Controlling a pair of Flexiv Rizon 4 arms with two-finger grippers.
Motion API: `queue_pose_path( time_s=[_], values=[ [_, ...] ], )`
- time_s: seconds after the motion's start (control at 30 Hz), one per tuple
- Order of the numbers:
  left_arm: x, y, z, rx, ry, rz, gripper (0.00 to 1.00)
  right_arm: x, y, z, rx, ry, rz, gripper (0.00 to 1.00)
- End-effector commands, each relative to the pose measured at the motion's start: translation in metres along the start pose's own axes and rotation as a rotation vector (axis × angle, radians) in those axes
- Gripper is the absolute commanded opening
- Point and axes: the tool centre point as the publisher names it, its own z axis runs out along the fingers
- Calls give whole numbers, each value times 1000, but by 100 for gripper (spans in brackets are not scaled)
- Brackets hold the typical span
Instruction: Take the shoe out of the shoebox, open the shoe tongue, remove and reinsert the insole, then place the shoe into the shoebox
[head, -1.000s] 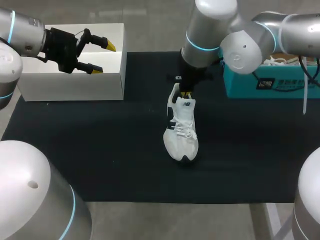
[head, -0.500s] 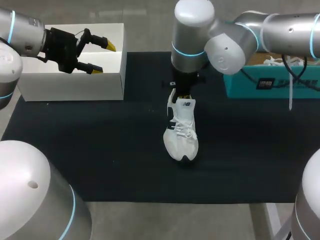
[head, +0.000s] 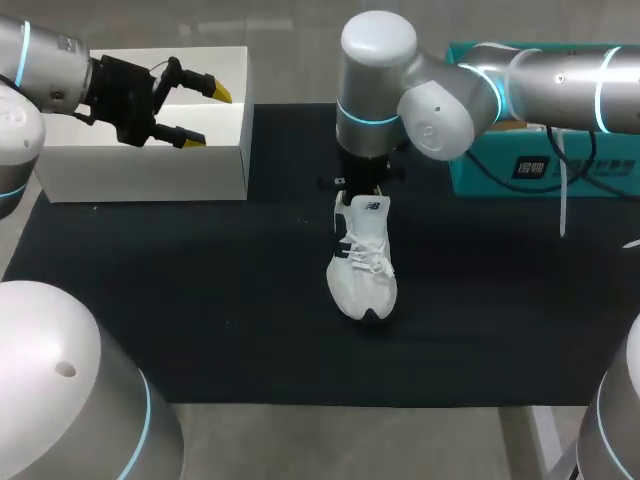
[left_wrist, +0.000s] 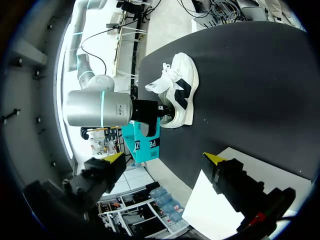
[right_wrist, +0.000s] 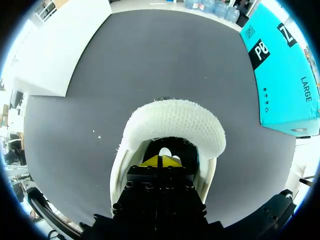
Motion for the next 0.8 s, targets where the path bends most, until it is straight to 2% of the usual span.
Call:
queue_pose_path(
  time_s=[0.03, 0.2, 0.43, 0.6, 0.8],
  values=[
    [0, 0, 0, 0, 3, 0, 100, 2, -6, -20, -25, -59, 7, 0],
    [0, 0, 0, 0, 3, 0, 100, -3, -10, -38, -46, -104, 7, 0],
    [0, 0, 0, 0, 3, 0, 100, -7, -10, -37, -37, -125, 1, 0],
    [0, 0, 0, 0, 3, 0, 100, -12, -10, -26, -20, -149, -6, 0],
    [0, 0, 0, 0, 3, 0, 100, -20, -9, -2, 15, -151, -17, 0]
  ],
)
